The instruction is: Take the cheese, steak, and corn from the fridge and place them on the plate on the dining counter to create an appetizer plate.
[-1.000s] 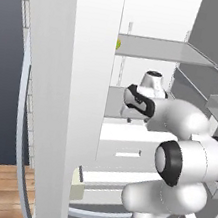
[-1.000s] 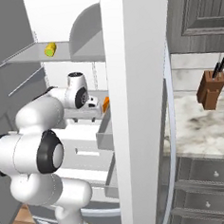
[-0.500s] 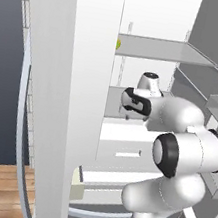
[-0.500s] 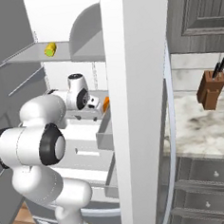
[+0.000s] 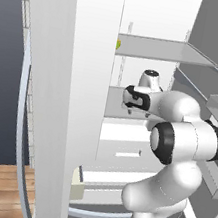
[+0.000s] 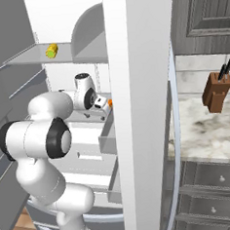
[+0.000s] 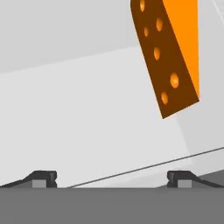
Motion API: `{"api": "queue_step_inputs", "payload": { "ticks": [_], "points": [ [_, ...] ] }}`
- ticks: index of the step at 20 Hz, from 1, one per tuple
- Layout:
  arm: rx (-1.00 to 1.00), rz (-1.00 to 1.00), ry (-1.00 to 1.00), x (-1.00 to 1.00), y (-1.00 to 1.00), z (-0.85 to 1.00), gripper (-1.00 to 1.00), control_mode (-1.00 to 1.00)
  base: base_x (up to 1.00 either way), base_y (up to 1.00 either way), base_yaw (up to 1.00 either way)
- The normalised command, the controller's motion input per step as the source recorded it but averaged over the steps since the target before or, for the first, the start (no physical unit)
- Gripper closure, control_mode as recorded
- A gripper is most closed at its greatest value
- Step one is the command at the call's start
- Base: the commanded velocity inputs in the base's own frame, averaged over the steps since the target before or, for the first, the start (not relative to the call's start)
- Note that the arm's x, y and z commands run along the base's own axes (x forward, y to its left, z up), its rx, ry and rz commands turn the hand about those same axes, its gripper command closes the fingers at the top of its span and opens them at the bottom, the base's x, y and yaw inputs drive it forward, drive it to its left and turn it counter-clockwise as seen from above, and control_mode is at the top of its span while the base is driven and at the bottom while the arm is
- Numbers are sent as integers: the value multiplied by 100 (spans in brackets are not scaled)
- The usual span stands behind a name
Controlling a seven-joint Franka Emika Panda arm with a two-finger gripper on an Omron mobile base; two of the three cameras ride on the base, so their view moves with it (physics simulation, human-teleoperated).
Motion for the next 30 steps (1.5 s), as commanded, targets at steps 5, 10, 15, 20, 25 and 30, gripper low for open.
{"api": "queue_step_inputs", "payload": {
  "ticks": [5,10,15,20,25,30],
  "points": [
    [-2,0,-13,3,-6,-1,-100,-100,0,0,0],
    [-2,0,-10,15,-15,-12,-100,-100,0,0,0],
    [-1,0,-5,31,-20,-15,-100,-100,0,0,0],
    [-1,-1,-6,26,-16,-6,-100,-100,0,0,0],
    [-1,-1,-8,22,-19,-8,-100,-100,0,0,0],
    [0,-1,-6,21,-22,-4,-100,-100,0,0,0]
  ]
}}
